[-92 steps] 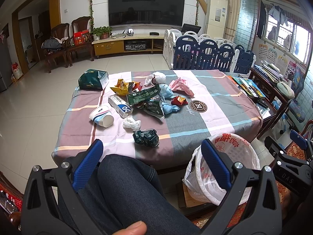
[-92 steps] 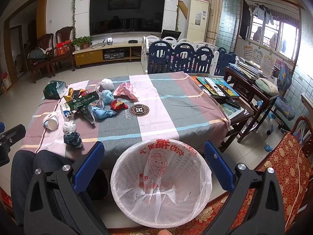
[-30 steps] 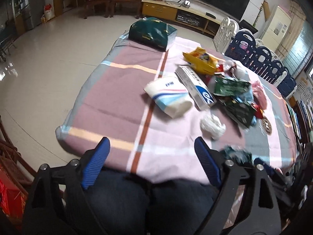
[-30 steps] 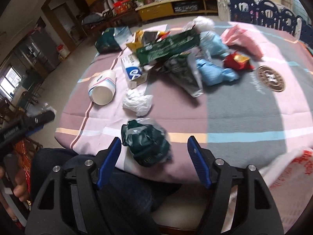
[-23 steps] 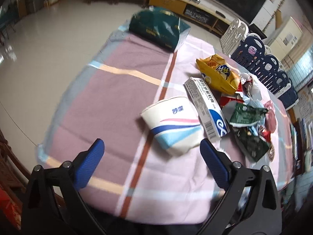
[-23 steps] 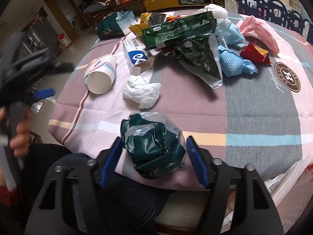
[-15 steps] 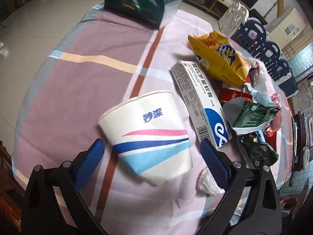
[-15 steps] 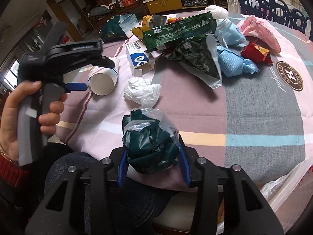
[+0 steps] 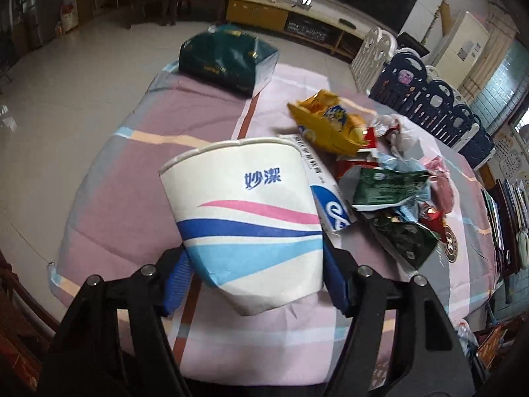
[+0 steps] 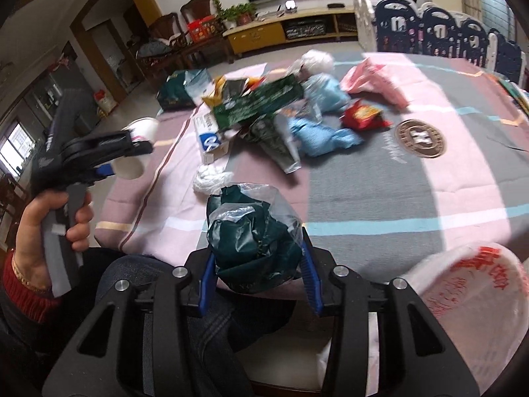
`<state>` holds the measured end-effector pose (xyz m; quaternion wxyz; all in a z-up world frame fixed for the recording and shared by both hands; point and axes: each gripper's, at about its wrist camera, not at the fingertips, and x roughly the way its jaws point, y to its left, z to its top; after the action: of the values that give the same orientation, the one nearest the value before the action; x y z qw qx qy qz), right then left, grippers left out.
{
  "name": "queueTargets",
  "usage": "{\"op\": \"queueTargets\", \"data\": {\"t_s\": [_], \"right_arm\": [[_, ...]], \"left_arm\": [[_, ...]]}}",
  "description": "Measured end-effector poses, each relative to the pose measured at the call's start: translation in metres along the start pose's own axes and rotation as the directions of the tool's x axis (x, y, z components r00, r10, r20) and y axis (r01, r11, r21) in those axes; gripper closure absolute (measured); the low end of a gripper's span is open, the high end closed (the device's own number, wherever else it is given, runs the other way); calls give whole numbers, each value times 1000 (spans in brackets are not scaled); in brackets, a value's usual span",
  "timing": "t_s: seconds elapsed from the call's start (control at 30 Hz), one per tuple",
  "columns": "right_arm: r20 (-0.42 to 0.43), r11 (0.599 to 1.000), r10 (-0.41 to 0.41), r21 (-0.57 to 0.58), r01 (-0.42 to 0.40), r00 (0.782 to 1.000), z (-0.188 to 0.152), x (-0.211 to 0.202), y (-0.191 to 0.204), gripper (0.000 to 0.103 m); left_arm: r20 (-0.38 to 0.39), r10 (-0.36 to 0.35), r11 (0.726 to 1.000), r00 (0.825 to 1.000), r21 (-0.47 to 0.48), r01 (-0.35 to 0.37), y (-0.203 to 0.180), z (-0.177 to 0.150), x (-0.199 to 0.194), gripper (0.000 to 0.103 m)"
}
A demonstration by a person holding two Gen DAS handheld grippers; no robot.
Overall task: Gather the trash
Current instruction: 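Carry the bag and cup to the white wastebasket and open both tools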
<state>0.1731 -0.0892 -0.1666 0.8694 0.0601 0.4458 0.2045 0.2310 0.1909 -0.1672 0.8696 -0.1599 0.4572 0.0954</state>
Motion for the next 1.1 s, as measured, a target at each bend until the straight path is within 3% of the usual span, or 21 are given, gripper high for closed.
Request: {"op": "queueTargets", "data": {"t_s": [0.17,0.23,0.3,0.43,0.5,0.6,0.63,0.73,0.77,0.8,0.83,0.87,0.93,1.0,1.03,1.1], "right_arm": [[84,991,-133,33,131,988,-6,-67,-37,59],[103,977,-214,43,210,971,-15,-93,-53,59],[101,958,-285,58,281,953,-25,-110,-69,59],[70,930,-356,123,346,932,-50,-135,-100,58],[50,914,-389,151,378,920,-63,-141,-114,58],[21,869,-471,181,460,882,-76,-150,-132,58],[15,856,-490,200,477,872,-78,-153,-138,58],[13,838,-499,261,479,866,-85,-166,-155,56],[16,833,-500,282,476,866,-87,-170,-160,54],[20,829,-501,298,473,865,-88,-173,-162,47],[23,825,-502,312,471,864,-88,-176,-165,38],[31,823,-500,326,464,865,-89,-179,-166,34],[48,826,-491,342,447,870,-91,-183,-166,27],[53,829,-483,350,437,874,-90,-182,-166,25],[56,832,-476,354,428,878,-89,-181,-165,24],[61,840,-458,358,409,887,-88,-179,-163,23]], "left_arm": [[56,-110,982,992,159,100,-56,-32,-63,34],[41,-177,959,983,231,163,-84,-46,-79,34],[-1,-255,917,967,317,242,-120,-67,-93,34],[-139,-367,802,920,454,388,-184,-116,-107,34],[-225,-406,730,886,504,462,-213,-140,-106,34],[-334,-442,627,832,548,553,-247,-174,-106,34],[-361,-442,597,821,565,570,-256,-183,-104,34],[-416,-416,529,809,613,587,-280,-202,-97,33],[-446,-411,505,795,615,605,-285,-211,-93,29],[-460,-404,498,791,615,611,-288,-213,-90,24],[-458,-394,500,797,621,604,-291,-216,-89,13],[-445,-387,508,808,628,589,-290,-215,-88,9],[-429,-392,526,814,621,581,-283,-211,-90,8],[-394,-399,574,828,597,561,-270,-200,-90,6],[-359,-394,605,846,592,533,-265,-194,-90,6],[-239,-357,692,903,581,428,-247,-175,-86,6]]}}
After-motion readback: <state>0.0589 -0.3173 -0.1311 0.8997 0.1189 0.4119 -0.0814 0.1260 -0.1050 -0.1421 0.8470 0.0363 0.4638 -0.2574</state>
